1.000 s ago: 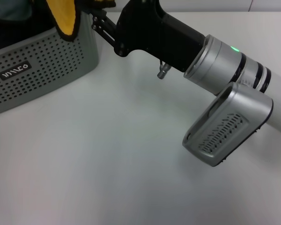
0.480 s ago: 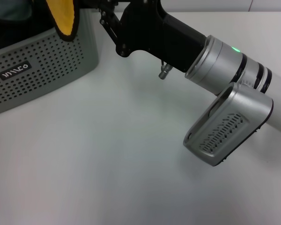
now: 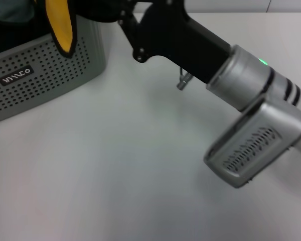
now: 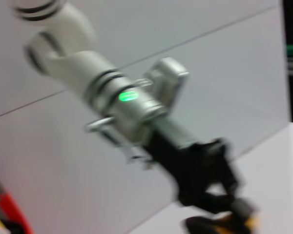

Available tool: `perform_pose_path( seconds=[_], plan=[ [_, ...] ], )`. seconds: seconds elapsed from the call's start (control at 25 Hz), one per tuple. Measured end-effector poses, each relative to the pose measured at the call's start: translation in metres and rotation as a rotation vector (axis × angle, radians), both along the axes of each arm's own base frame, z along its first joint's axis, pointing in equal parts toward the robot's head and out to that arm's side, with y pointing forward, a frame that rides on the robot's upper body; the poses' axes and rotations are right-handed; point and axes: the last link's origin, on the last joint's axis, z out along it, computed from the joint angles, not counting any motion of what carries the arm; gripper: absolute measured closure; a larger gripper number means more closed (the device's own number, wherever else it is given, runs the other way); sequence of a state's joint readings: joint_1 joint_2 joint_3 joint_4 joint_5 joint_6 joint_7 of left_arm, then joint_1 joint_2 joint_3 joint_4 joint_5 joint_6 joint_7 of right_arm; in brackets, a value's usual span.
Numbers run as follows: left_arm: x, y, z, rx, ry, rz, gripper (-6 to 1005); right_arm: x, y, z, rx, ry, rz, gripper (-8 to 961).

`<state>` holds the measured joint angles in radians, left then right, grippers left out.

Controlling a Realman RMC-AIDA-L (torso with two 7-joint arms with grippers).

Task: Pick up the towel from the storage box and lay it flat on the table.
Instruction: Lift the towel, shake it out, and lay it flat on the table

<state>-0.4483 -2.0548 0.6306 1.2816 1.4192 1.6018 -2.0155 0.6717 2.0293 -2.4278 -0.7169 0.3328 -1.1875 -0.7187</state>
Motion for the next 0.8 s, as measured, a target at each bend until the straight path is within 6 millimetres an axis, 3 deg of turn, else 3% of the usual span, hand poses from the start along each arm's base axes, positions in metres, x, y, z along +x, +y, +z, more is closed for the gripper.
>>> perform_pose_path(
  seconds=[0.24, 0.4, 0.8],
  plan=[
    [-0.045, -0.014, -0.019, -0.007, -0.022, 0.075, 872, 0.011, -0.021, 0.015, -0.002, 0.112, -0.103, 950],
    [-0.069, -0.027, -0.037, -0.021, -0.021, 0.083, 868, 0.014, -0.026, 0.035, -0.092, 0.175, -0.175, 950],
    [-0.083, -0.051, -0.071, -0.039, -0.018, -0.031, 860, -0.008, -0.006, 0.097, -0.399, 0.071, -0.199, 949]
  ],
)
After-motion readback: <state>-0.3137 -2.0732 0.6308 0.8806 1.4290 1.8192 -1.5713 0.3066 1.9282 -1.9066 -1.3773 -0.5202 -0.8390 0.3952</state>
